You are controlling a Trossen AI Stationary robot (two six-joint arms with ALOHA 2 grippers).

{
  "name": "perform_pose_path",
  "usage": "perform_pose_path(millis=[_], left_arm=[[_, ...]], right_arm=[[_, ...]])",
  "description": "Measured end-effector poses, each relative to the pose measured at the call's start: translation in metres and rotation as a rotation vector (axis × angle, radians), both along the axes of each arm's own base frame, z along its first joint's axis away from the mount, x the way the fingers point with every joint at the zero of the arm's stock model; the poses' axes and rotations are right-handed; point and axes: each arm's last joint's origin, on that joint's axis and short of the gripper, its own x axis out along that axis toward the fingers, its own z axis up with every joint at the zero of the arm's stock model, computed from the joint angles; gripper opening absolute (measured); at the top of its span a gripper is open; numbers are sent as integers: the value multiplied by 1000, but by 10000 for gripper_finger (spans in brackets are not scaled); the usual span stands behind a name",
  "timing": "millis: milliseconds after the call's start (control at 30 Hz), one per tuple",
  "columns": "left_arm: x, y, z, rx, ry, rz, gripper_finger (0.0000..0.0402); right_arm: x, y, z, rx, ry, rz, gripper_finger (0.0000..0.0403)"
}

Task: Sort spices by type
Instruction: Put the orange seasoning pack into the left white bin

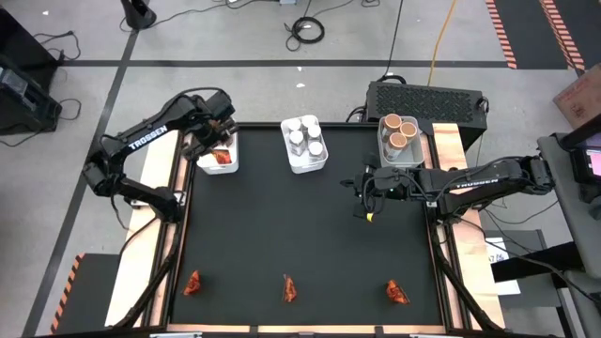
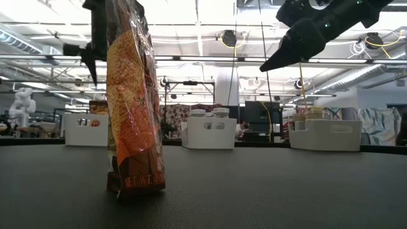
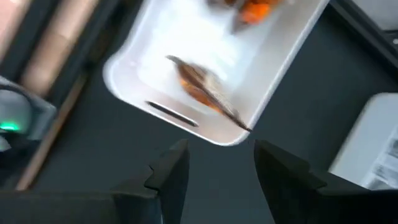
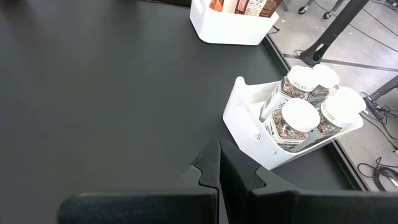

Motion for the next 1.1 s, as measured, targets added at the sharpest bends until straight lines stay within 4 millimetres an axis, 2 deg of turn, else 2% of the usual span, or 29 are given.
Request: perform_pose_path(millis=[267,567,800,1000,1100], left_arm=[[1,1,-20,-26,-13,98,182],[2,2,-42,-29,-3,132,182],[3,11,-55,32,-57,146,182],[-6,10,-69,11,5,141,182],[-8,11,-70,10,9,137,182]], right_arm=[[0,0,0,0,0,0,0],[0,0,0,0,0,0,0],[0,0,0,0,0,0,0],[0,0,0,0,0,0,0],[0,0,0,0,0,0,0]])
